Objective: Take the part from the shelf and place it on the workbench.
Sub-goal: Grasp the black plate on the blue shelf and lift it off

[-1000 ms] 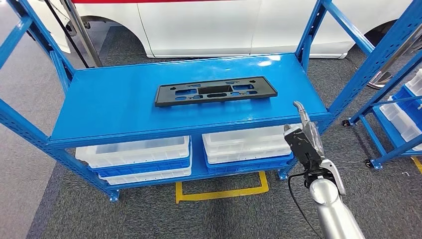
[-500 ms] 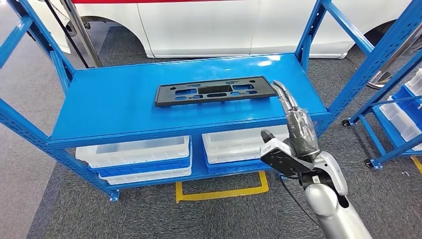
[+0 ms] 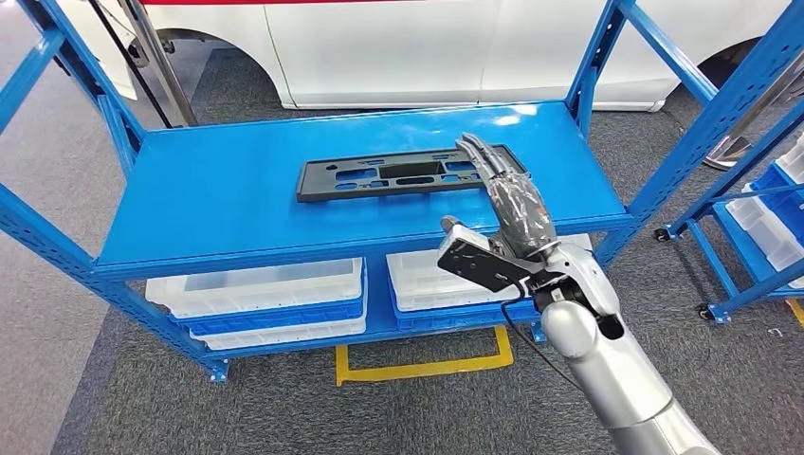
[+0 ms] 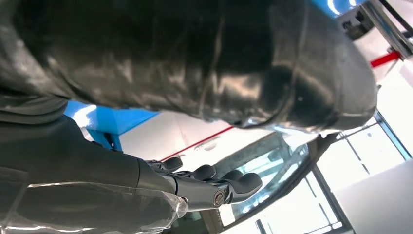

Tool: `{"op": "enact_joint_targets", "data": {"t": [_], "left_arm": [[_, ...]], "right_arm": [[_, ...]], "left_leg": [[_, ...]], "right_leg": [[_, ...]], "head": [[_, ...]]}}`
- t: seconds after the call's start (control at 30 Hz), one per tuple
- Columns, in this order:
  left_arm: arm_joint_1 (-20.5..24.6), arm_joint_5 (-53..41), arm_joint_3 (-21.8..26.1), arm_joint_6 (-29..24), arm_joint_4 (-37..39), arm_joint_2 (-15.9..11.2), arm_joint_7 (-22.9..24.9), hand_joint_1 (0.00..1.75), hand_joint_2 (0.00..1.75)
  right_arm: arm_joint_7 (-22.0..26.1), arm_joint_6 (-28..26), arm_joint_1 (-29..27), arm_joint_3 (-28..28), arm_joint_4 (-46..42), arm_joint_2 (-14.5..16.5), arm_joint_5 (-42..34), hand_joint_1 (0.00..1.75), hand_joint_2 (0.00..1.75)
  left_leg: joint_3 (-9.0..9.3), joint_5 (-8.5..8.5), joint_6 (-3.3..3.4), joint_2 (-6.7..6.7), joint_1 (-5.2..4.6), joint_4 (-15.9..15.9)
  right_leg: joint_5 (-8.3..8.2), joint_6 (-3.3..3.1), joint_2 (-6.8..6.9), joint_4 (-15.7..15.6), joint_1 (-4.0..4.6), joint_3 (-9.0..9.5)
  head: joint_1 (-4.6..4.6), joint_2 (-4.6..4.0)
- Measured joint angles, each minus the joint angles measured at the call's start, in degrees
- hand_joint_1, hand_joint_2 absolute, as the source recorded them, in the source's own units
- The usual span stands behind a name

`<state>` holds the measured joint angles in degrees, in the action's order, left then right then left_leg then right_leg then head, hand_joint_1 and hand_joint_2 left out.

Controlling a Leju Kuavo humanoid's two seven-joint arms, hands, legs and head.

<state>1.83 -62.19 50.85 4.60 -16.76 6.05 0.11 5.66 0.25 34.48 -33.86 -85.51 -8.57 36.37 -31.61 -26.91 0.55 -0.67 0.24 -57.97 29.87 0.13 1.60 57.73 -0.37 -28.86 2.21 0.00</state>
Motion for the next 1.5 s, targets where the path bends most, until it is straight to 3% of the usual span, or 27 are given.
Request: {"op": "enact_joint_targets", "data": {"t": [0.53, 1.03, 1.2, 1.3, 1.37, 1.43, 1.47, 1.5], "left_arm": [[1.40, -0.91, -0.40, -0.08, 0.61, -0.37, 1.98, 0.00, 0.00], [1.52, -0.81, -0.43, -0.15, 0.92, -0.60, 2.32, 0.00, 0.00], [1.25, -0.79, -0.43, -0.20, 0.96, -0.75, 2.14, 0.00, 0.00], [1.11, -0.80, -0.43, -0.20, 1.01, -0.84, 2.11, 0.00, 0.00], [1.14, -0.80, -0.44, -0.21, 1.05, -0.84, 2.03, 0.00, 0.00], [1.21, -0.79, -0.45, -0.19, 1.08, -0.85, 1.98, 0.00, 0.00], [1.22, -0.78, -0.45, -0.15, 1.09, -0.85, 1.98, 0.00, 0.00], [1.18, -0.76, -0.45, -0.08, 1.10, -0.85, 1.97, 0.00, 0.00]], "right_arm": [[-2.07, 1.91, 11.56, -6.57, 21.57, 6.39, 5.42, 0.00, 0.00], [-2.61, 1.62, 13.53, -8.35, 26.91, 7.92, 6.46, 0.00, 0.00], [-2.62, 1.58, 13.54, -8.39, 27.09, 7.92, 6.46, 0.00, 0.00], [-2.63, 1.58, 13.58, -8.43, 27.18, 7.92, 6.46, 0.00, 0.00], [-2.63, 1.50, 13.79, -8.46, 27.27, 7.92, 6.46, 0.00, 0.00], [-2.62, 1.40, 13.88, -8.50, 27.42, 7.92, 6.46, 0.00, 0.00], [-2.62, 1.39, 13.77, -8.53, 27.53, 7.92, 6.47, 0.00, 0.00], [-2.62, 1.39, 13.64, -8.56, 27.65, 7.91, 6.47, 0.00, 0.00]], "left_leg": [[-0.09, 0.06, 0.00, -0.09, 0.00, -0.02], [-0.17, 0.00, 0.06, -0.08, -0.24, -0.25], [-0.46, -0.21, 0.42, -0.12, -0.35, -0.45], [-0.01, -0.34, 1.31, -0.34, -0.12, 0.25], [0.83, -0.25, 1.86, -0.44, 0.08, 0.79], [1.03, -0.33, 2.11, -0.48, 0.15, 0.91], [1.16, -0.47, 2.14, -0.60, 0.16, 0.89], [1.40, -0.70, 2.08, -0.76, 0.17, 0.88]], "right_leg": [[-0.01, -0.01, 0.08, 0.02, 0.00, -0.08], [-0.05, 0.06, 0.07, -0.05, -0.21, -0.08], [-0.22, 0.36, 0.10, -0.01, -0.42, -0.07], [-0.54, 1.01, 0.03, 1.19, -0.47, -0.37], [0.97, 1.10, -0.51, 4.77, -0.45, -2.47], [3.73, 1.28, -1.17, 11.71, -0.45, -7.01], [4.45, 1.45, -1.31, 14.85, -0.49, -9.43], [4.17, 1.54, -1.36, 16.50, -0.56, -11.20]], "head": [[0.00, 0.00], [0.00, 0.00], [0.00, 0.00], [-0.02, 0.00], [-0.03, 0.00], [-0.02, 0.00], [-0.01, 0.00], [-0.01, 0.00]]}}
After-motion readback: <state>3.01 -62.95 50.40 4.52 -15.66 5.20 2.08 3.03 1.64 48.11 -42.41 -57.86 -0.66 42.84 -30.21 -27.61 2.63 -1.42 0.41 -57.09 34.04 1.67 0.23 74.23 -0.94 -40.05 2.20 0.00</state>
